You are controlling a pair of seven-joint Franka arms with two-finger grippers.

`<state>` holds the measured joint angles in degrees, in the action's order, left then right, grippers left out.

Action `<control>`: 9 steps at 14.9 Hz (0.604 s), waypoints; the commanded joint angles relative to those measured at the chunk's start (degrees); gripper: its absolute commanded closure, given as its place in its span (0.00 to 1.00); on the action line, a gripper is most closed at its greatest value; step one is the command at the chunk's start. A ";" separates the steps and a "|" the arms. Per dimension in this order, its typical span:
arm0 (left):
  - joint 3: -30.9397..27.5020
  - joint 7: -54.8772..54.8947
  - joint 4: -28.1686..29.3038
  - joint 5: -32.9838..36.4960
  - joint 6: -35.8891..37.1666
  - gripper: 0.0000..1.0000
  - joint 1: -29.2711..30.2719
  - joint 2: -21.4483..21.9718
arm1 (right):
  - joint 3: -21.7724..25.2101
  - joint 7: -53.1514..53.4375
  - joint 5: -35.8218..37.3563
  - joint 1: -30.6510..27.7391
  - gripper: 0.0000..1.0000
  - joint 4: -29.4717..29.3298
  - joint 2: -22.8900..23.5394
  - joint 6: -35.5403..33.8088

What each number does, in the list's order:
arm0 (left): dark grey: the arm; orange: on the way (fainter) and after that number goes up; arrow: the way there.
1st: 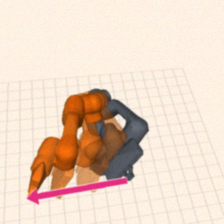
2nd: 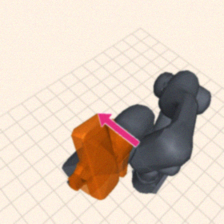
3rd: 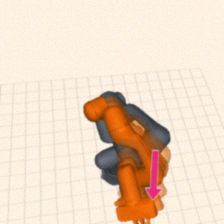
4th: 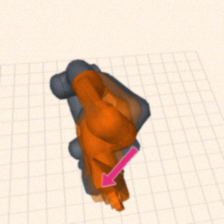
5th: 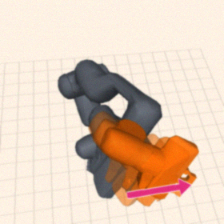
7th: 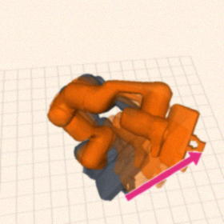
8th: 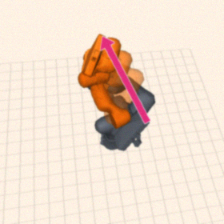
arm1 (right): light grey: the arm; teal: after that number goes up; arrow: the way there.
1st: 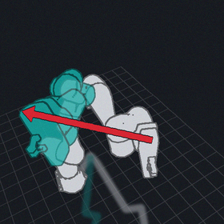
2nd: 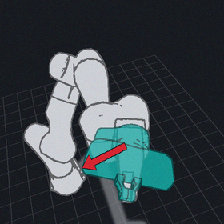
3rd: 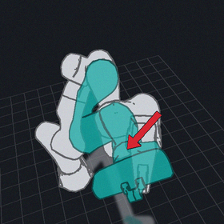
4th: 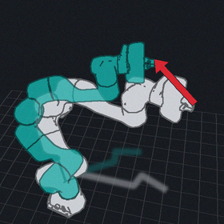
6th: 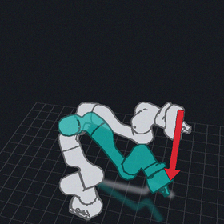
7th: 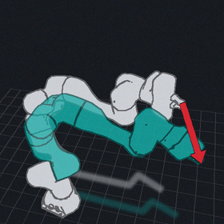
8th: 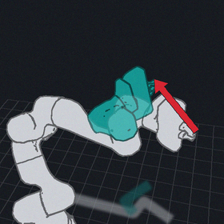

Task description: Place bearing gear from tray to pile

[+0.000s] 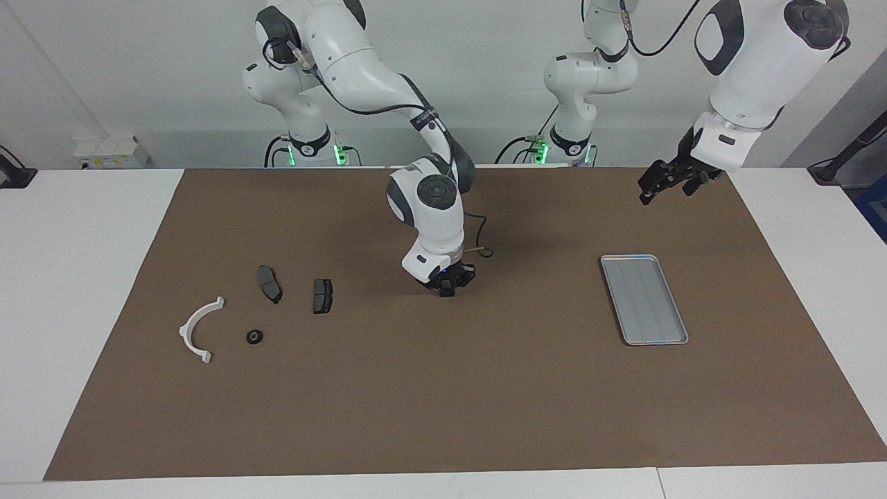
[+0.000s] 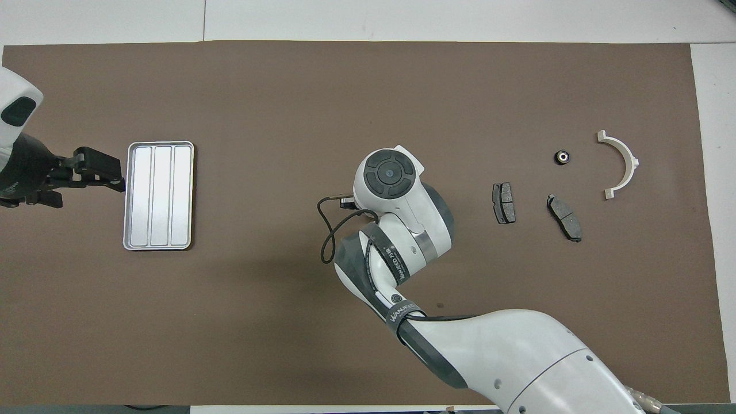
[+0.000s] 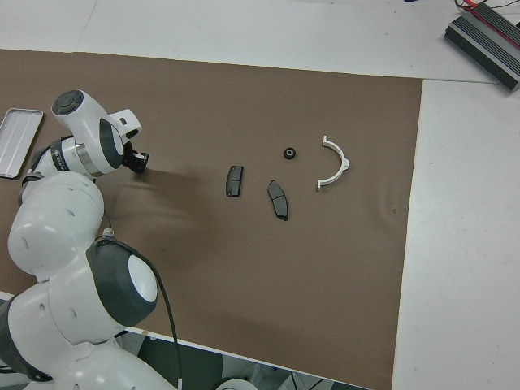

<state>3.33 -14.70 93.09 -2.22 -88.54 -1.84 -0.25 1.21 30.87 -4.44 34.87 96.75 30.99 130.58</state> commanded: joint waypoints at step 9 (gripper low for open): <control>0.27 0.29 1.31 -0.51 0.30 0.00 0.34 1.48 | -0.33 -22.12 -1.80 -17.27 1.00 -11.05 -4.09 -17.19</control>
<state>3.34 -14.70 93.09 -2.22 -88.54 -1.84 -0.24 1.66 16.48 -4.46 22.60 86.65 28.29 116.29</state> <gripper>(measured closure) 0.000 0.762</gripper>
